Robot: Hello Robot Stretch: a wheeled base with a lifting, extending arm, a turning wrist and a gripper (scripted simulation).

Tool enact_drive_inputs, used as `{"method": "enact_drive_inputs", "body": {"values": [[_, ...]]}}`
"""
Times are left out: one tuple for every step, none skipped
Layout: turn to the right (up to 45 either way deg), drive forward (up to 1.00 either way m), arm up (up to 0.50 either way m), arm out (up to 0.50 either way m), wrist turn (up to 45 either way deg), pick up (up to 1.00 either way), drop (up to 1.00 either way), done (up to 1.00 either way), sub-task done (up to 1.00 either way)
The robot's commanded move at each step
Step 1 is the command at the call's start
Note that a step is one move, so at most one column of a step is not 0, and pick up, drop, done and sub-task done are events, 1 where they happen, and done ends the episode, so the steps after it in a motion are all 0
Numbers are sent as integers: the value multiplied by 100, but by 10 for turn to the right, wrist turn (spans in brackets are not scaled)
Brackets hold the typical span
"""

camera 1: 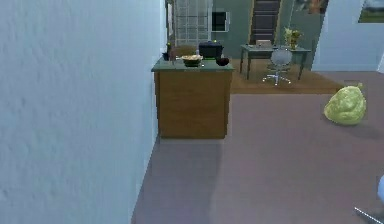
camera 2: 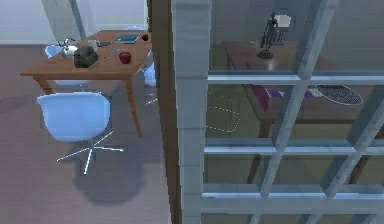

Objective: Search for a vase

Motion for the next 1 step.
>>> {"method": "enact_drive_inputs", "body": {"values": [[30,0,0,0,0,0,0,0,0]]}}
